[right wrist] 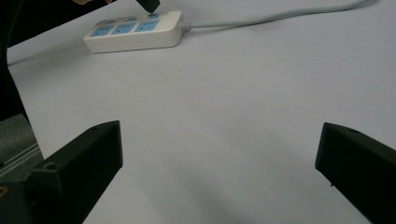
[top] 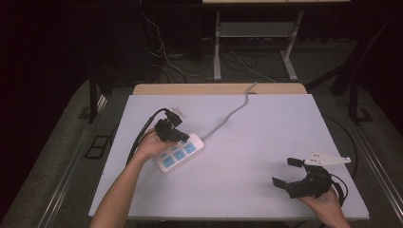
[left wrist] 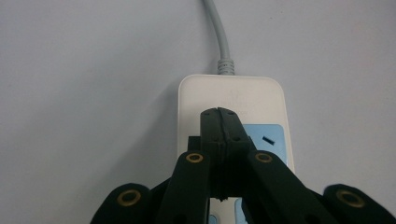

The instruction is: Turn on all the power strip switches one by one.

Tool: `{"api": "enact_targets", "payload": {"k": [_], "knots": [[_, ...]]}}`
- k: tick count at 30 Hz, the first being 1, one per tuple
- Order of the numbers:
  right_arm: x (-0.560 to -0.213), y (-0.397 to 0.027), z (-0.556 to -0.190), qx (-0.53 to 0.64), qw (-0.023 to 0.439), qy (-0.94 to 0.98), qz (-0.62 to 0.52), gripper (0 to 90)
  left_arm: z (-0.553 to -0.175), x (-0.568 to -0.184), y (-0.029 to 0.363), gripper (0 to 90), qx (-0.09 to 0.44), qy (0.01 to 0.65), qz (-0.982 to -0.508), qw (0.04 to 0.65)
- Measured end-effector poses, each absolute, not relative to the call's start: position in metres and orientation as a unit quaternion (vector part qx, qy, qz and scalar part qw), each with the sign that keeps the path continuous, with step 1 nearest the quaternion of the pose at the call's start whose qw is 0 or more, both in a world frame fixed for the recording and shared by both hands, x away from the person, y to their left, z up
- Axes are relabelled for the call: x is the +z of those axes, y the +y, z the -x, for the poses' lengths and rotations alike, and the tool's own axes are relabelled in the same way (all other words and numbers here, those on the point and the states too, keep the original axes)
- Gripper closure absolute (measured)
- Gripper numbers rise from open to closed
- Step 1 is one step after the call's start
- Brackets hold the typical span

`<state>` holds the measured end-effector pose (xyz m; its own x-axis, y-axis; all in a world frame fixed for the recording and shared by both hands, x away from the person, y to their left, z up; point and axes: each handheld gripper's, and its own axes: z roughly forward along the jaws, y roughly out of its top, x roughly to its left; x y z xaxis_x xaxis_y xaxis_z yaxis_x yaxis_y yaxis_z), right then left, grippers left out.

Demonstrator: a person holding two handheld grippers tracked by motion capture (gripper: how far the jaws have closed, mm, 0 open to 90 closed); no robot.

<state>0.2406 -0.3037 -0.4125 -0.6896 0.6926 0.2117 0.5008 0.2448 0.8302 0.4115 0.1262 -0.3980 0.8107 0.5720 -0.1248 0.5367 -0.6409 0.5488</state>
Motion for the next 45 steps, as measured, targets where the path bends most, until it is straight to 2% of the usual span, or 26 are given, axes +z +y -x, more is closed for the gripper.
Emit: {"api": "enact_targets", "payload": {"k": [45], "knots": [[-0.4108,-0.3038,-0.2387,0.483,0.102,0.784,-0.376,0.7,-0.4137,-0.4054,0.1311,90.0,0.018,0.332,-0.898,0.288]]}}
